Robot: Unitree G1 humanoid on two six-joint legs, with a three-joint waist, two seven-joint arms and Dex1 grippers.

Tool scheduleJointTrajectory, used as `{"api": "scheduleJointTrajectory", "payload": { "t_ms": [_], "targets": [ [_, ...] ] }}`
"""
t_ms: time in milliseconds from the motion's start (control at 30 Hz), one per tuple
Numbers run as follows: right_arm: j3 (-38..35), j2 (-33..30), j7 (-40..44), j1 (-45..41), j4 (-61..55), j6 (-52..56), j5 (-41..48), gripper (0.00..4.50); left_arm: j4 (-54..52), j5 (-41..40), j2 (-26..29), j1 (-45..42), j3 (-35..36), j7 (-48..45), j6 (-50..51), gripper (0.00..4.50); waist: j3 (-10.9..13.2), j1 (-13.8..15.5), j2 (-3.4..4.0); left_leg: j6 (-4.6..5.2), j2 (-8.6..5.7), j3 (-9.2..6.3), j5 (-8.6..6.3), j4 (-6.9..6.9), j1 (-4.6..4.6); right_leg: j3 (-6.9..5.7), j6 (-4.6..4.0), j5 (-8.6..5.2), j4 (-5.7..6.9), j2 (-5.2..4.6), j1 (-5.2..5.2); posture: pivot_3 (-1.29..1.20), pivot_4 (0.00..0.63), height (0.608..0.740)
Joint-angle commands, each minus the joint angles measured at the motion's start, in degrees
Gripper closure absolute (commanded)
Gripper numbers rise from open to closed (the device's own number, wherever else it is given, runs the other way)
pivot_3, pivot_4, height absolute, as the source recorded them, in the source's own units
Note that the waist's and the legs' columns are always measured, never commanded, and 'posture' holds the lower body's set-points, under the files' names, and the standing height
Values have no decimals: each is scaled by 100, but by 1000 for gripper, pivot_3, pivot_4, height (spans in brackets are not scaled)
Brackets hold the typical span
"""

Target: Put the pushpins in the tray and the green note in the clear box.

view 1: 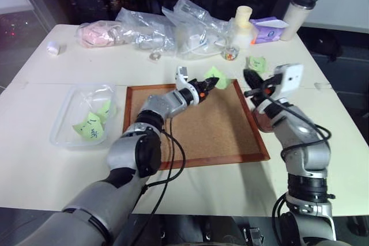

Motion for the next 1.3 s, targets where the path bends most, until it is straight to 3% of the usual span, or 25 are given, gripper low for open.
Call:
{"api": "scheduleJointTrajectory", "payload": {
  "t_ms": [33,233,333,633,767,967,1300],
  "targets": [
    [-366,-122,-231,421,-361,257,169,4500,-499,505,55,52,-678,-424,-28,4489,0,16,0,0,-1,1,0,0,0,0,0,0,0,0,1,0,150,737],
    [-552,-414,-325,1204,151,41,-234,4500,-2015,1016,359,447,-1971,-1435,282,4489,0,4,1,0,-5,1,0,-1,-1,-1,0,0,-2,-2,3,0,150,737],
    [-534,-428,-274,1451,597,-354,-458,4500,-3137,1591,700,1048,-3196,-2154,126,4489,-4,-26,8,-1,-4,1,1,-4,7,1,1,-1,-1,-1,5,0,150,737],
    [-469,-417,-140,1572,881,-560,-444,4500,-4253,1201,806,1533,-3210,-2230,778,4489,0,20,12,-8,-1,-7,5,6,8,1,1,-1,6,0,13,0,150,737],
    [-463,-448,-88,1555,929,-573,-426,3215,-4351,1150,827,1591,-3191,-2155,825,4500,0,19,13,-8,-2,-8,5,6,8,0,1,-1,5,0,14,0,150,737],
    [-472,-508,-4,1548,875,-512,-380,68,-4385,1127,908,1615,-3161,-2083,810,4500,0,9,13,-7,-1,-10,5,6,9,0,1,-1,6,0,14,0,150,737],
    [-481,-562,201,1518,482,-385,-147,14,-4709,1201,1082,1588,-3046,-1992,272,4500,0,15,12,-8,-1,-10,5,6,9,0,1,-1,6,0,14,0,150,737]
  ]
}}
